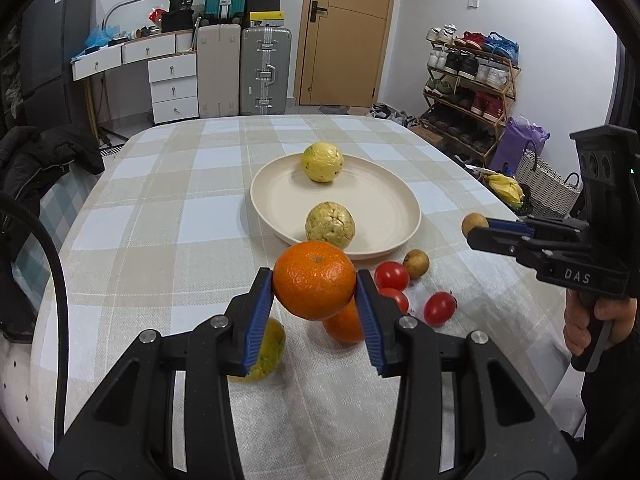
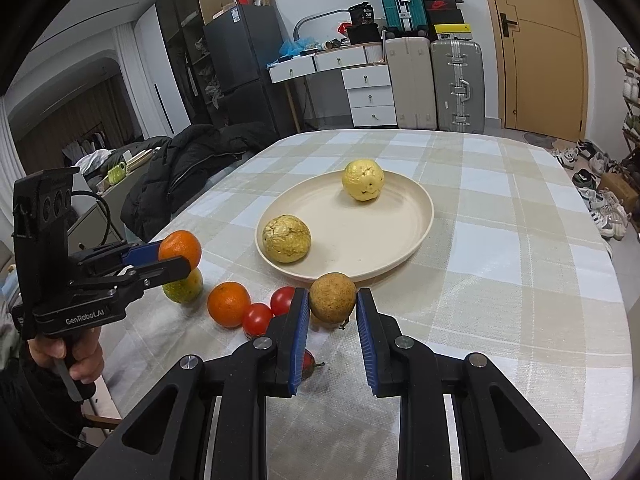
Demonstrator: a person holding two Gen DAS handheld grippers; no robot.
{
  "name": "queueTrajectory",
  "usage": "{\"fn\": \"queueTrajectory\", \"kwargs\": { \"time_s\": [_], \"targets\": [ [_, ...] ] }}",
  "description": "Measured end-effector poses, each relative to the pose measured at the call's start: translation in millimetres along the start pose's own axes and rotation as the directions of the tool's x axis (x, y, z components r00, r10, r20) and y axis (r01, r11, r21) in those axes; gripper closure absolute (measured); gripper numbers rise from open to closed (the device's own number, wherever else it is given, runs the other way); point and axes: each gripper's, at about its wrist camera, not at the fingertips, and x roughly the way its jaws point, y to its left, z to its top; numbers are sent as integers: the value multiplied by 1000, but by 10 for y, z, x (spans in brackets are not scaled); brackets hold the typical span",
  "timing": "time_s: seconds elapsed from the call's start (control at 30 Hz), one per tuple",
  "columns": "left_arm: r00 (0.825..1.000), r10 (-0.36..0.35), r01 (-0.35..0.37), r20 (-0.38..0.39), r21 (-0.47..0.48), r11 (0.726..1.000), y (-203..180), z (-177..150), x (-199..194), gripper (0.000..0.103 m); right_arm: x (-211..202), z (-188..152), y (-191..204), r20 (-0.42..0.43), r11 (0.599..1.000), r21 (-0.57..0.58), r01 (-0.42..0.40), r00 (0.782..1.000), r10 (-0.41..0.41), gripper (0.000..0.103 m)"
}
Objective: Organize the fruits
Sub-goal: 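Lift and carry the orange and brown fruit toward the plate with both grippers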
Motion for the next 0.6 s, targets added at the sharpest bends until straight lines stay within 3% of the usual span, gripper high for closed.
{"fn": "queueTrajectory", "kwargs": {
  "time_s": [0.6],
  "targets": [
    [999,33,-32,19,-21,999,97,434,267,64,42,193,-50,50,998,64,26,998,-29,79]
  ]
}}
